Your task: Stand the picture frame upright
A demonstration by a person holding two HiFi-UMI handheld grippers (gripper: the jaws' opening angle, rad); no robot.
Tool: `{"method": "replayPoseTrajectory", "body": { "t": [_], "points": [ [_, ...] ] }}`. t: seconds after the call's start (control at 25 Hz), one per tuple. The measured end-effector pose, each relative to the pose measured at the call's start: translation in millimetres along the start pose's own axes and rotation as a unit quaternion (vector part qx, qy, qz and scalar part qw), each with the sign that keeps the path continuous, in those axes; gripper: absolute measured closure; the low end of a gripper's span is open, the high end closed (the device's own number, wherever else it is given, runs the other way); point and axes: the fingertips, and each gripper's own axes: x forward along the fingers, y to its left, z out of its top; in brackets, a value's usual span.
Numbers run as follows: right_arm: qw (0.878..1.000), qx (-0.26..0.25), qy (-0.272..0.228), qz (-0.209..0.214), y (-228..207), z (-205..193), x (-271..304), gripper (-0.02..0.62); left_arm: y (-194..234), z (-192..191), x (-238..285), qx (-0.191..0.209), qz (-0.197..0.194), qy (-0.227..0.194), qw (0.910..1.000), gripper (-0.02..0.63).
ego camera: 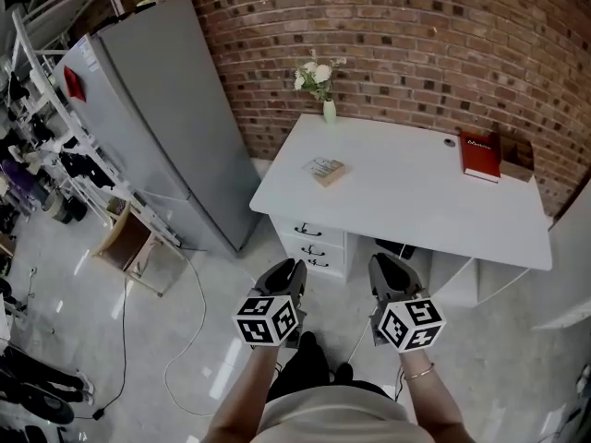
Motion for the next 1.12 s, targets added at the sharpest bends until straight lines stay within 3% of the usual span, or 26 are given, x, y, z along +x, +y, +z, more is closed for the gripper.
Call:
{"method": "replayPoseTrajectory", "body": {
  "t": [0.28, 0.56, 0.76, 1.12],
  "points": [
    [1.000, -0.023, -0.001, -0.019, -21, 5, 25, 0.517, 14, -4, 24, 0.015, 0.016, 0.009, 0.9997, 0.492],
    [1.000, -0.017, 0.012, -0.023, -33, 1, 69, 0.506, 44, 8, 61, 0.026, 0.016, 0.016, 0.9994, 0.482],
    [0.999, -0.024, 0.022, -0.028, -40, 0, 118, 0.506, 81, 21, 103, 0.010, 0.014, 0.020, 0.9996, 0.465],
    [0.998, -0.013, 0.036, -0.046, -57, 9, 221, 0.506, 145, 58, 181, 0.013, -0.001, 0.029, 0.9995, 0.448]
  ]
}}
